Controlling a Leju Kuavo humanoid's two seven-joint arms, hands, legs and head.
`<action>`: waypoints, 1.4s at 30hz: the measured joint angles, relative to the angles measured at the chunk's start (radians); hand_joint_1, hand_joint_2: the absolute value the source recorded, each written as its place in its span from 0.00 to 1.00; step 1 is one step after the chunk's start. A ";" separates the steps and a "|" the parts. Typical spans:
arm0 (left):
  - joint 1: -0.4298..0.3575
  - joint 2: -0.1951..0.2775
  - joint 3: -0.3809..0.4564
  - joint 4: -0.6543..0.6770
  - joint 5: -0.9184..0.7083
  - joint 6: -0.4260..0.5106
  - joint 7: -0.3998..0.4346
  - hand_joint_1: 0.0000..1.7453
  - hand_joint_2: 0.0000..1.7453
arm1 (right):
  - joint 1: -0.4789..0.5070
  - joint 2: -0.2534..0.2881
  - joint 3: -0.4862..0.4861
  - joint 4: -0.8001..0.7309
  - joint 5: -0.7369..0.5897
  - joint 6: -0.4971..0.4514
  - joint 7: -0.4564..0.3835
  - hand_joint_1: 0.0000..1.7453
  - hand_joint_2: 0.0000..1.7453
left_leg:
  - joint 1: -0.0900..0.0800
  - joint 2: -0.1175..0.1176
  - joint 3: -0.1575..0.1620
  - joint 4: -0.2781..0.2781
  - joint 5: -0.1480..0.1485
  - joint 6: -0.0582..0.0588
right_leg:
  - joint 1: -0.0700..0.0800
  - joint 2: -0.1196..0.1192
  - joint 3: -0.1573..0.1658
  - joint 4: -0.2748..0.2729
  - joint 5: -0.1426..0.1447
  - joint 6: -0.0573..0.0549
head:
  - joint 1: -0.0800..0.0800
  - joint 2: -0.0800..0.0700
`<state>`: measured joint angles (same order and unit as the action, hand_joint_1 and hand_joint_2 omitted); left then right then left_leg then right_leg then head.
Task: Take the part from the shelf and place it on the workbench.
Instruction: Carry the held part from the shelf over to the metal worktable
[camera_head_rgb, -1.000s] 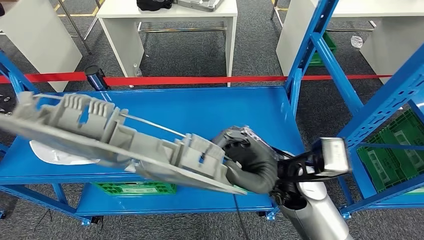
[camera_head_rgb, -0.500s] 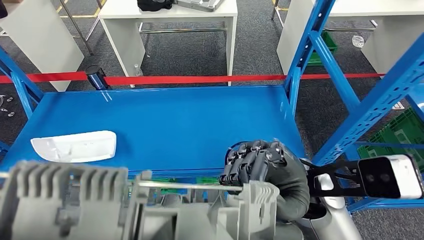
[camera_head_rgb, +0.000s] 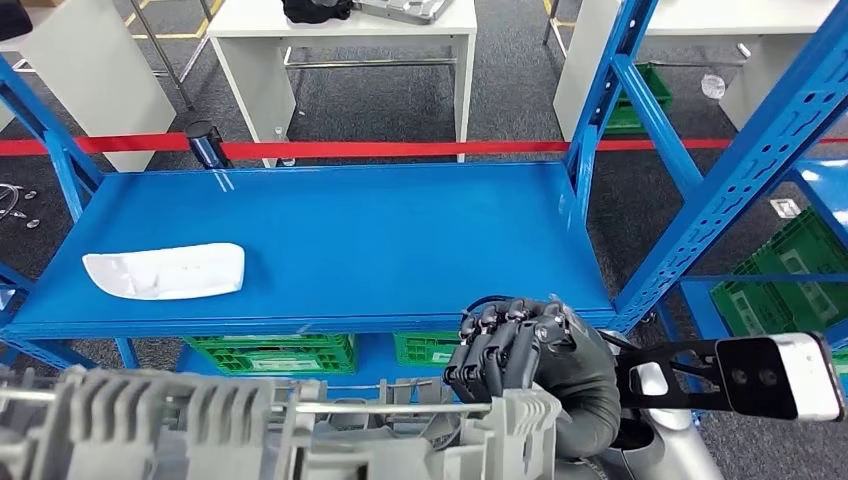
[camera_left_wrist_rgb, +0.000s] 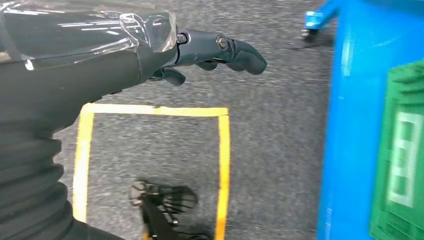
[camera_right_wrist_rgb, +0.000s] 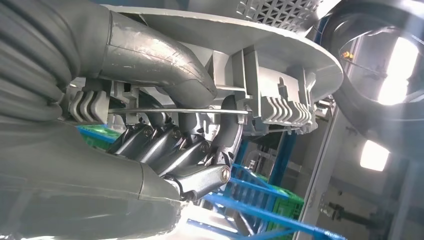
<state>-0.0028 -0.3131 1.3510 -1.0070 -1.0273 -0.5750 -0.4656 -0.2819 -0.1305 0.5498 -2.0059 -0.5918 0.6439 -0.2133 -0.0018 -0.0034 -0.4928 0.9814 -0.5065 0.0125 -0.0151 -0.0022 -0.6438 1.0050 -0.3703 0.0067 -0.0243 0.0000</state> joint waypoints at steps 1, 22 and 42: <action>0.001 -0.003 0.002 -0.008 -0.007 -0.011 0.013 0.00 1.00 | 0.000 -0.001 0.000 -0.001 0.004 0.000 -0.005 0.97 1.00 | 0.001 0.002 -0.004 -0.006 0.013 0.007 | 0.000 0.000 -0.006 0.004 -0.004 0.002 | 0.000 0.000; 0.053 -0.037 0.013 -0.188 -0.042 -0.126 0.140 0.00 1.00 | 0.033 -0.025 -0.008 -0.005 0.044 0.043 0.003 0.97 1.00 | 0.015 0.002 -0.218 0.306 -0.072 -0.047 | 0.007 -0.001 0.053 0.005 -0.074 -0.046 | -0.001 0.000; 0.114 -0.052 -0.107 -0.175 0.136 -0.048 0.235 0.00 1.00 | 0.026 -0.050 0.020 -0.024 0.071 0.014 0.084 0.97 1.00 | 0.000 0.019 -0.108 -0.040 0.133 0.026 | -0.008 -0.002 -0.043 0.287 -0.131 0.020 | 0.000 0.000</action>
<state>0.1108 -0.3651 1.2439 -1.1822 -0.8911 -0.6229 -0.2304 -0.2559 -0.1801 0.5699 -2.0302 -0.5203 0.6584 -0.1293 -0.0013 0.0152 -0.6009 0.9419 -0.3733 0.0390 -0.0235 -0.0038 -0.6872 1.2918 -0.5014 0.0269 -0.0240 0.0004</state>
